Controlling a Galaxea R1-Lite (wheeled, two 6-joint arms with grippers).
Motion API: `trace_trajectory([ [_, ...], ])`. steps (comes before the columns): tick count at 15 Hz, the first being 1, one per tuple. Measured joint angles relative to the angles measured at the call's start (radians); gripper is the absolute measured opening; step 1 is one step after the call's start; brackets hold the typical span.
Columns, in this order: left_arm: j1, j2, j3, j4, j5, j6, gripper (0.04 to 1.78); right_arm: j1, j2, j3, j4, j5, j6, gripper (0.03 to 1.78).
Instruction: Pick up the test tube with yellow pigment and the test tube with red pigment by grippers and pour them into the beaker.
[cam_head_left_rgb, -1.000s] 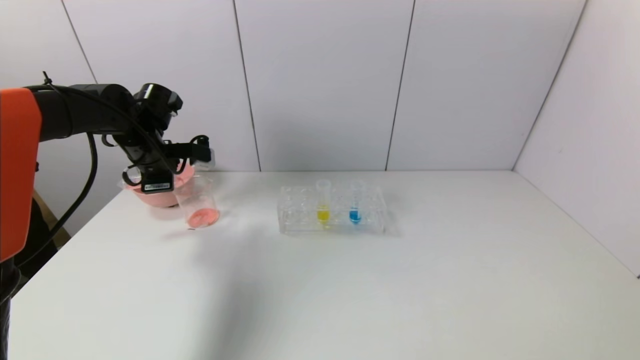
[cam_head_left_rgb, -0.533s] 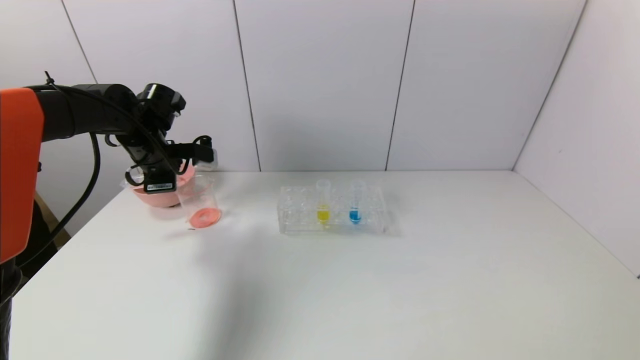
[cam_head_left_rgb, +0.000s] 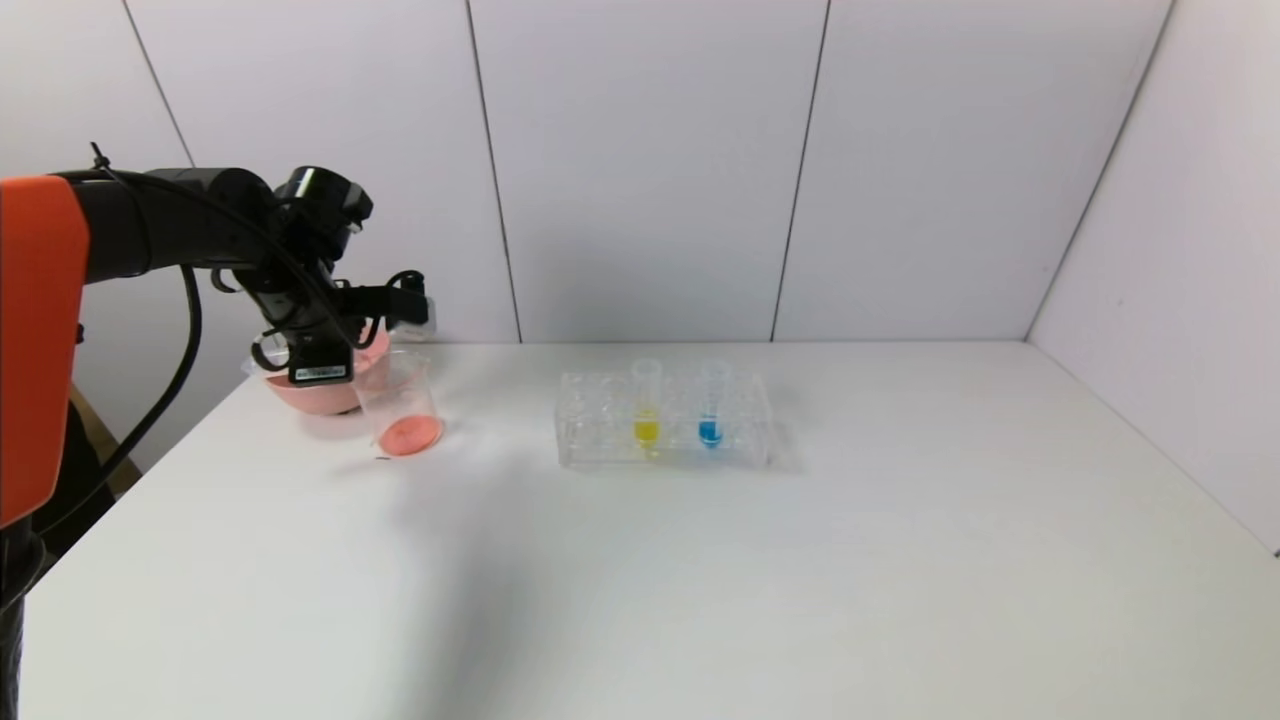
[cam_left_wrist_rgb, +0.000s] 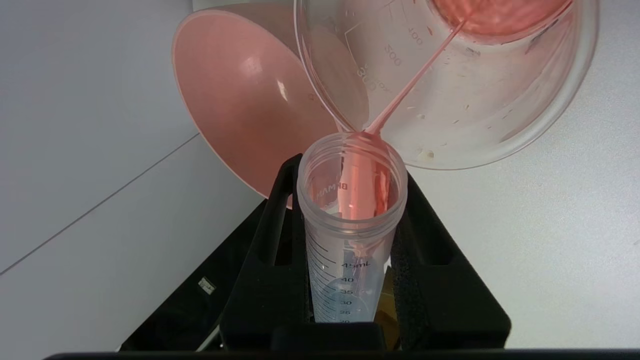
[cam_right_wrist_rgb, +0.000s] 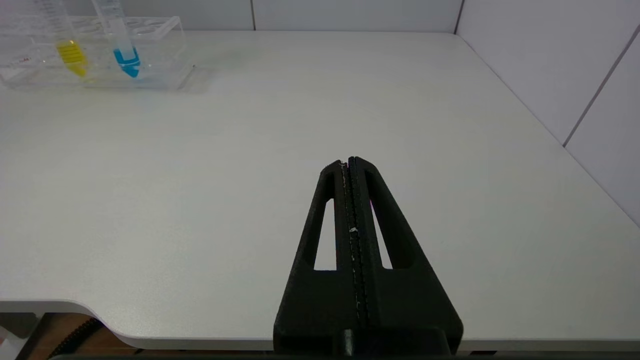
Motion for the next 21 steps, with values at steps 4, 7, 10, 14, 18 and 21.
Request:
trace_trajectory([
  [4,-0.008,0.001,0.000,-0.004,0.026,0.000,0.47,0.000,0.000,0.000,0.000,0.000,0.000,0.11],
  [7,-0.010,0.001,0.000,-0.004,0.028,0.000,0.47,0.000,0.000,0.000,0.000,0.000,0.000,0.11],
  [10,-0.010,0.001,0.000,-0.004,0.031,0.000,0.47,0.000,0.000,0.000,0.000,0.000,0.000,0.11],
  [14,-0.013,0.001,0.000,-0.004,0.064,0.000,0.47,0.000,0.000,0.000,0.000,0.000,0.000,0.11],
  [18,-0.018,0.001,0.000,-0.005,0.068,0.000,0.47,0.000,0.000,0.000,0.000,0.000,0.000,0.11],
  [21,-0.029,0.002,0.000,-0.010,0.107,0.002,0.47,0.000,0.000,0.000,0.000,0.000,0.000,0.11],
])
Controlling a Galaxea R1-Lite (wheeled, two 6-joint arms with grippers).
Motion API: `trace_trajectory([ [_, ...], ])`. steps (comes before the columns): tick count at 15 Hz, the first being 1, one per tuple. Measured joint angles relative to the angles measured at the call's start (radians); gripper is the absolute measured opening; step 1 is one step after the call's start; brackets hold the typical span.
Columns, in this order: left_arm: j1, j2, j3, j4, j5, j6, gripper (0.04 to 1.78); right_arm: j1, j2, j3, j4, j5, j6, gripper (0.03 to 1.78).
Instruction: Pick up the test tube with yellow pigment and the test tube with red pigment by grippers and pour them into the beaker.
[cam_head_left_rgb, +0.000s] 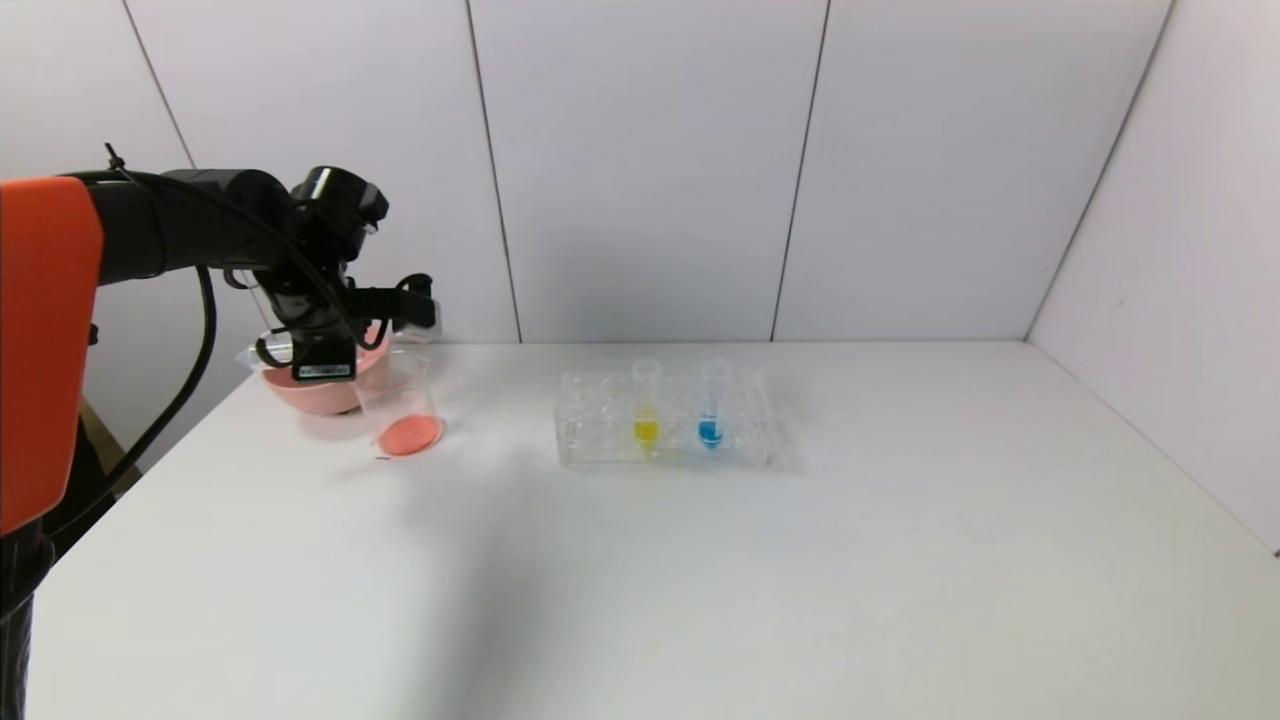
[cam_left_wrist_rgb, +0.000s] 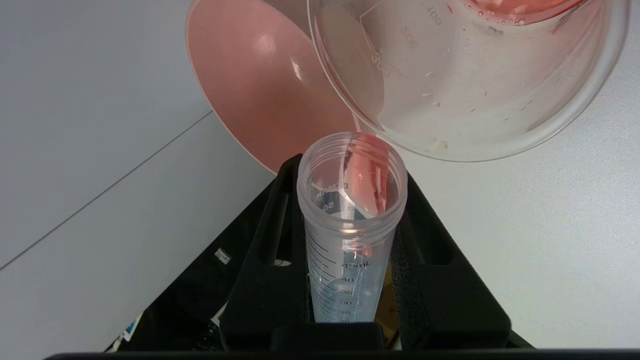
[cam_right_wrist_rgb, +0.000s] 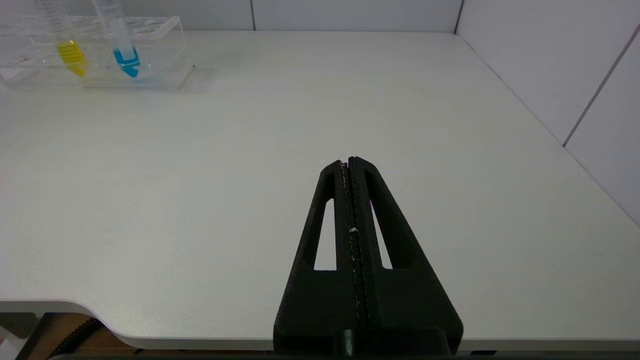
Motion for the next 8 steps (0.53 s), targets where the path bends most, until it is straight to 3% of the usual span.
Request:
trace_trajectory([
  [8,-0.005,0.000,0.000,0.000,0.006,0.000,0.47,0.000,0.000,0.000,0.000,0.000,0.000,0.11],
])
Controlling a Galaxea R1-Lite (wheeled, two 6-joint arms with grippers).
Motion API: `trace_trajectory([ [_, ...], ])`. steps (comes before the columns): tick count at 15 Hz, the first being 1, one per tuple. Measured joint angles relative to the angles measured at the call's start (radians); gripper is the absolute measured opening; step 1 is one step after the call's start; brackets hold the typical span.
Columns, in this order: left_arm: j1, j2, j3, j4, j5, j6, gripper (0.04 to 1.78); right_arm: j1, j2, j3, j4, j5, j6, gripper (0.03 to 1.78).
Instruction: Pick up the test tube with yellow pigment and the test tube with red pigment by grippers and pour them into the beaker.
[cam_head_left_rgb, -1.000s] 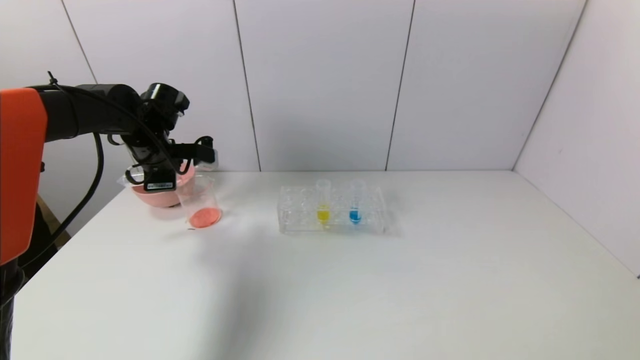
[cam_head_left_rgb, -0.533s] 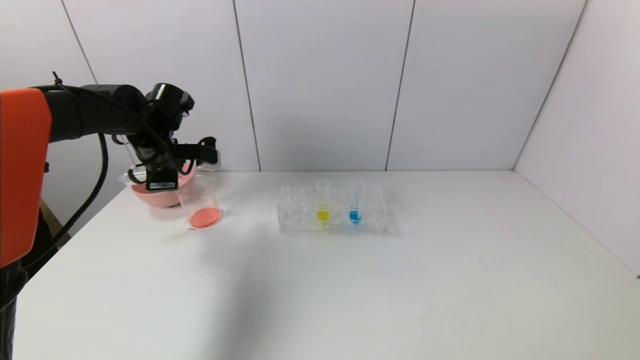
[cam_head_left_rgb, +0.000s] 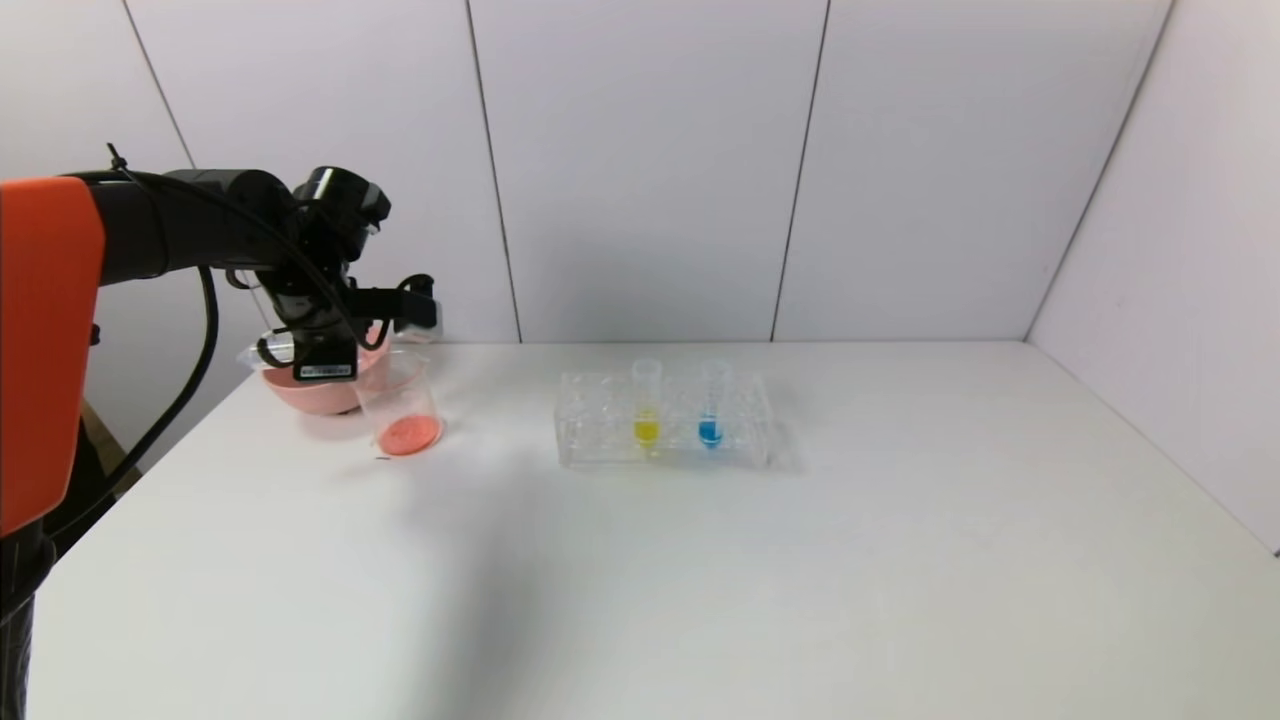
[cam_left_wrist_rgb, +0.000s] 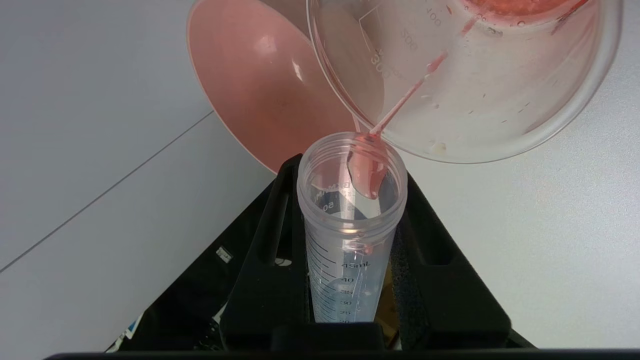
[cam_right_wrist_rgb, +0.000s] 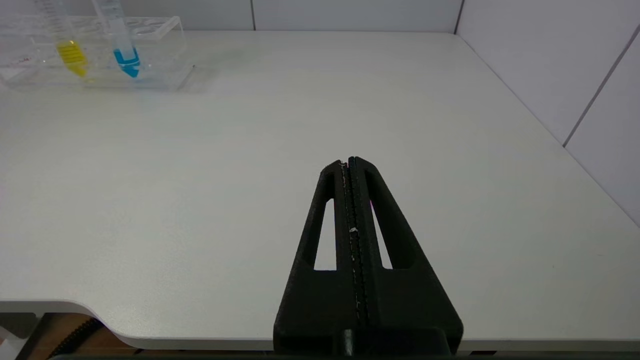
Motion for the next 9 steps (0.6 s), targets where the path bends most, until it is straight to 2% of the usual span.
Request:
trace_trajectory([
  [9,0.010,-0.009,0.000,0.016,-0.013,0.002,0.47,0.000,0.000,0.000,0.000,0.000,0.000,0.11],
])
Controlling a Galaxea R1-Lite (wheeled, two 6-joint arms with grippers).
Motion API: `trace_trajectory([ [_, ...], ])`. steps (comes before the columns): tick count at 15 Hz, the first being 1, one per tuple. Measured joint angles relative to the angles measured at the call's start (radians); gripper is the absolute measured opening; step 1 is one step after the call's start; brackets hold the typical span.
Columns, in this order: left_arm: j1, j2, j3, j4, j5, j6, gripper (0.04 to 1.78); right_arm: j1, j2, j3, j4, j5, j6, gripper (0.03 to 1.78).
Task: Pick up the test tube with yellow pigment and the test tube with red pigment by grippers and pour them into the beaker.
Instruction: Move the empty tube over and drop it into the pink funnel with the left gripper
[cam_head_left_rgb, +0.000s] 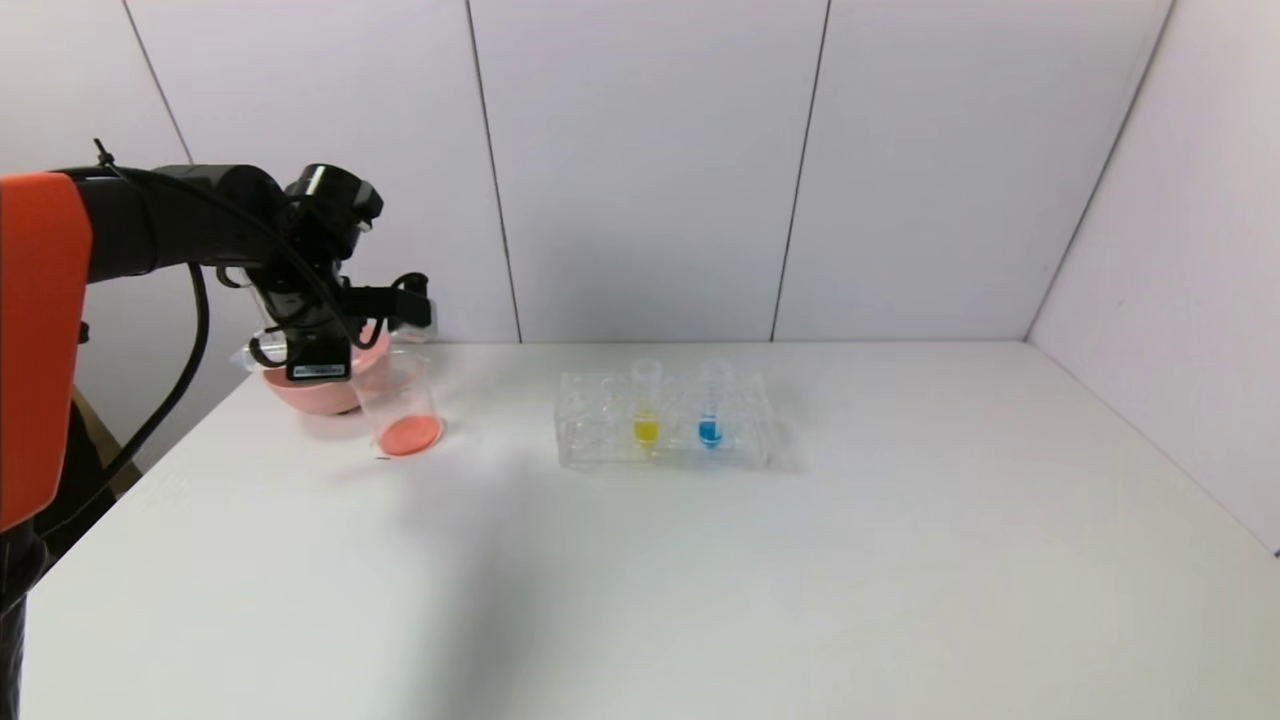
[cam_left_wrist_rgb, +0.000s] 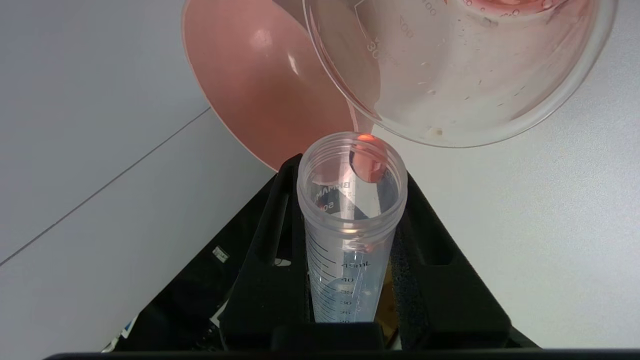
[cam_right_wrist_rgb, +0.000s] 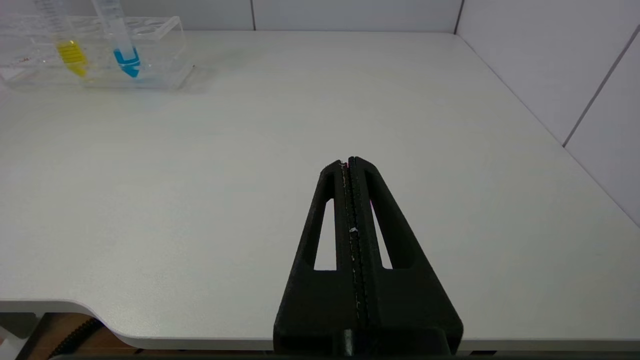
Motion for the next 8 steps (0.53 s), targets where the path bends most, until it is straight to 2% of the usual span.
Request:
trace_trajectory([
  [8,0.005,-0.013,0.001,0.003,-0.004,-0.001,0.47,0.000,0.000,0.000,0.000,0.000,0.000,0.11],
])
